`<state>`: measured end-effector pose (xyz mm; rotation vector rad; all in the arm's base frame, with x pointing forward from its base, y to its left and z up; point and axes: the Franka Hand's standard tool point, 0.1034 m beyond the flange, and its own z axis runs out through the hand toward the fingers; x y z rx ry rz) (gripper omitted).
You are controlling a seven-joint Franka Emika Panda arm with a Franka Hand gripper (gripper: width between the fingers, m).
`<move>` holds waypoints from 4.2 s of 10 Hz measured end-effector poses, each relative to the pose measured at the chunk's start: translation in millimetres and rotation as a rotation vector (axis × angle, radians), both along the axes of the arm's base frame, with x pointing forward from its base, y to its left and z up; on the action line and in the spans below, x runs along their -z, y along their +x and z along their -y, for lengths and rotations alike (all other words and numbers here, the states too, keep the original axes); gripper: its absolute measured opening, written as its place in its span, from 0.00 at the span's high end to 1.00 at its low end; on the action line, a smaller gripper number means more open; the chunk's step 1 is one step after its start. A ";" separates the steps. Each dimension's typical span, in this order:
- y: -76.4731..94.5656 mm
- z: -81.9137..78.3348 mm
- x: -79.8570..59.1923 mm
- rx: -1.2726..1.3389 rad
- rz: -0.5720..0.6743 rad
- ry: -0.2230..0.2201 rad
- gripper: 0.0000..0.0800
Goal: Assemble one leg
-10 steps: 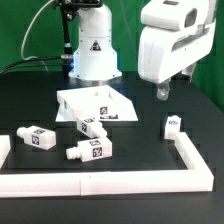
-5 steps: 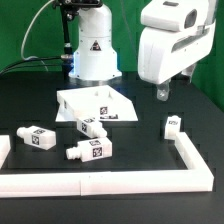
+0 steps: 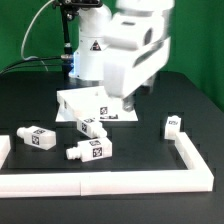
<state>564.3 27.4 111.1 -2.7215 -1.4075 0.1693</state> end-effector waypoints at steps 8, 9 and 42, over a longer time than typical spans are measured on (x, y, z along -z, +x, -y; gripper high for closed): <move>-11.3 52.5 55.1 -0.266 0.069 0.037 0.19; -12.7 55.8 63.2 -0.271 0.070 0.039 0.19; -45.6 92.0 6.0 -0.067 0.122 -0.019 0.19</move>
Offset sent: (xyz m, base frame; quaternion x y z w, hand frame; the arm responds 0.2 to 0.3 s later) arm 0.0000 0.0000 0.0000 0.0000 0.0000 0.0000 1.0000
